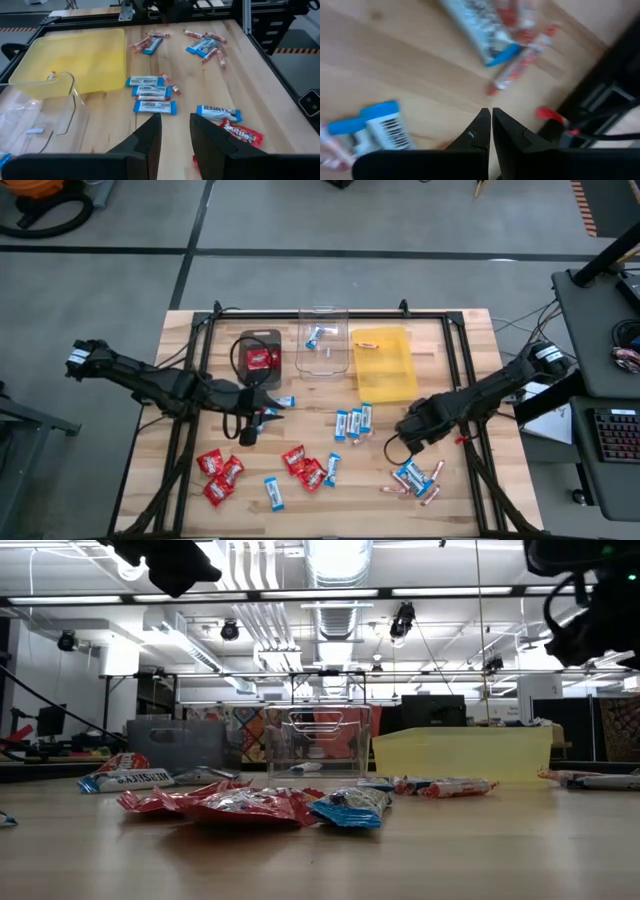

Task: Sort candy
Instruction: Put the white-red candy into the yellow bin

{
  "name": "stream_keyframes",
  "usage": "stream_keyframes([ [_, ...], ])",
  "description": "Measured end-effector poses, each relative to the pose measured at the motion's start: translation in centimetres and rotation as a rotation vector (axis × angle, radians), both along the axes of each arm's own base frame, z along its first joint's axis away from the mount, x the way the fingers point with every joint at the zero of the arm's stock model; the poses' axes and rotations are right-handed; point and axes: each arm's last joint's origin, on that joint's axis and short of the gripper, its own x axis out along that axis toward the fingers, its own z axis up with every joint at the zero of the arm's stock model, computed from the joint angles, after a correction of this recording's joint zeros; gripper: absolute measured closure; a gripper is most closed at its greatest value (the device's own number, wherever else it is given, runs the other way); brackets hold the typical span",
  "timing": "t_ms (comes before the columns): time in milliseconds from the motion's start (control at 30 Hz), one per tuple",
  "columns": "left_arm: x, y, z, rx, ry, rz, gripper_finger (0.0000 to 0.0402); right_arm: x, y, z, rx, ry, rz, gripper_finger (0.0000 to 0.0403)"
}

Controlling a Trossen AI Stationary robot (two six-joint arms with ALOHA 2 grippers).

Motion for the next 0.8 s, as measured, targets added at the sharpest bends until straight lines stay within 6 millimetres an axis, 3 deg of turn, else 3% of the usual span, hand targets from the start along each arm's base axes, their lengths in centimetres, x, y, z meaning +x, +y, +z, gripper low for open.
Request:
stream_keyframes([
  [200, 0.0, 0.0, 0.0, 0.002, 0.001, -0.001, 0.0316, -2.6, -1.1, 0.0, 0.01, -0.068, -0.082, 0.0379],
  [367, 0.0, 0.0, 0.0, 0.003, 0.002, -0.001, 0.0316, -4.0, -1.7, -0.5, -0.013, -0.098, -0.181, 0.0321],
  [567, 0.0, 0.1, 0.0, 0.017, -0.001, 0.017, 0.0316, -4.1, -2.0, -1.4, -0.078, -0.146, -0.229, 0.025],
  [800, 0.1, 0.1, 0.0, 0.048, -0.004, 0.031, 0.0316, -3.9, -1.9, -2.8, -0.114, -0.094, -0.267, 0.0237],
])
